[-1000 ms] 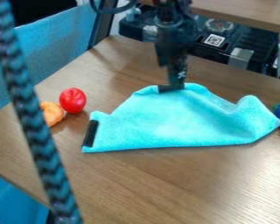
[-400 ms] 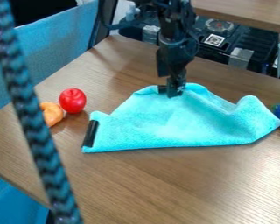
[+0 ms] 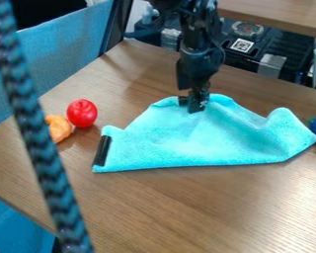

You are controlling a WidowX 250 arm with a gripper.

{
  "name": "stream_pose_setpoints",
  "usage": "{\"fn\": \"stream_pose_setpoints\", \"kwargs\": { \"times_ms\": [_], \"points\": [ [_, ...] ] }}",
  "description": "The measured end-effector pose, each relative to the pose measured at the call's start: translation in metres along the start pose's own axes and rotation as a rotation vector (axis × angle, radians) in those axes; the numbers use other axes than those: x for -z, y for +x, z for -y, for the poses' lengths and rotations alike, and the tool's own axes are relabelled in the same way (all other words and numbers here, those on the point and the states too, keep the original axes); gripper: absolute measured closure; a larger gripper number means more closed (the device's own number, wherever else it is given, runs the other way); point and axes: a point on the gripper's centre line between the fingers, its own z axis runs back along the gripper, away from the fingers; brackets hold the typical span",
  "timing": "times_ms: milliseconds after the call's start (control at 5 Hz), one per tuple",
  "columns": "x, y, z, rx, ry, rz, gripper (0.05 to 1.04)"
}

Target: Unfolds the cloth from top to bottom

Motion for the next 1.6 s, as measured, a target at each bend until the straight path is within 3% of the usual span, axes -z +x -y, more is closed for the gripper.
{"fn": "stream_pose_setpoints", "kwargs": {
  "times_ms": [400,600,800,1200,1400,1600],
  "points": [
    [-0.001,0.005,0.002,-0.005,0.002,0.000,0.706],
    [-0.001,0.005,0.002,-0.001,0.003,0.000,0.909],
    [-0.001,0.005,0.002,-0.003,0.004,-0.001,1.020],
    [-0.005,0.003,0.009,-0.014,-0.028,0.006,1.032],
    [-0.041,0.009,0.014,-0.037,-0.006,0.060,1.032],
    [-0.066,0.015,0.036,-0.017,-0.015,0.081,1.032]
  ]
}}
